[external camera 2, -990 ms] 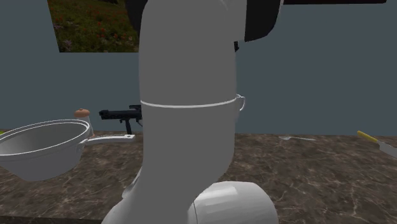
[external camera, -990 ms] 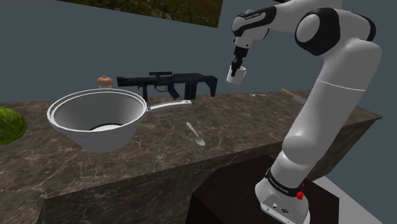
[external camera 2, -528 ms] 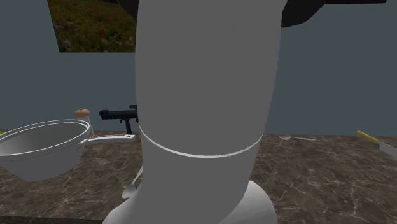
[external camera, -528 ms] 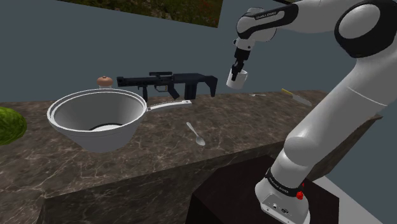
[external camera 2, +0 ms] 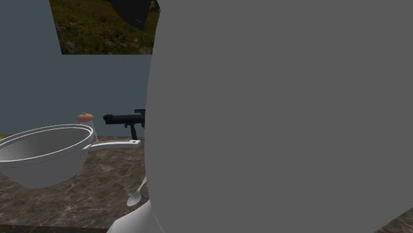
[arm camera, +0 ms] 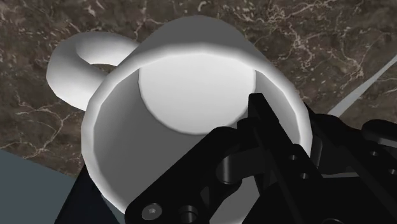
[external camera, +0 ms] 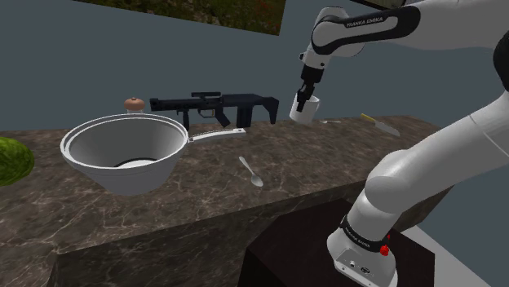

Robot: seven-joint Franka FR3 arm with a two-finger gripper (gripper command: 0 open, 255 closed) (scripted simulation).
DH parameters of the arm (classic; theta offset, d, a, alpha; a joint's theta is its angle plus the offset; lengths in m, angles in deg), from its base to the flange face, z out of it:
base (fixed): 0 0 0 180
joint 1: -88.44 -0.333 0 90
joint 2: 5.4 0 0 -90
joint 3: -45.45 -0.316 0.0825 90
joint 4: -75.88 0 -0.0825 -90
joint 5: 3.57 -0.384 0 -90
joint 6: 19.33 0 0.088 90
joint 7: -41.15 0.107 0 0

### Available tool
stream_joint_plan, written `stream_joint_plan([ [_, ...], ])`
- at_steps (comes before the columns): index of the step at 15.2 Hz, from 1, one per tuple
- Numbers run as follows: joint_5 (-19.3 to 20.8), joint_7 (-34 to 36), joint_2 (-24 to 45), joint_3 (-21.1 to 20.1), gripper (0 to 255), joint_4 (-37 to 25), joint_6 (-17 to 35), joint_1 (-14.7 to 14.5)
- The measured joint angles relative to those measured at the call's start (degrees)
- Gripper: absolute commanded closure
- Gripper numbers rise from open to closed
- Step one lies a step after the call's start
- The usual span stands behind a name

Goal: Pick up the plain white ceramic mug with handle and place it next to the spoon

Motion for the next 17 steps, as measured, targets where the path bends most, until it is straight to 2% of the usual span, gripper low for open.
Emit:
stream_joint_plan([
  [2, 0.14, 1.32, -2.81, -1.06, 255, 2.64, -0.20, 0.01],
  [5, 0.21, 1.86, -3.30, -1.32, 255, 4.85, 1.47, -0.01],
  [17, 0.69, 1.86, -0.91, -0.35, 255, 12.44, 11.40, 0.13],
])
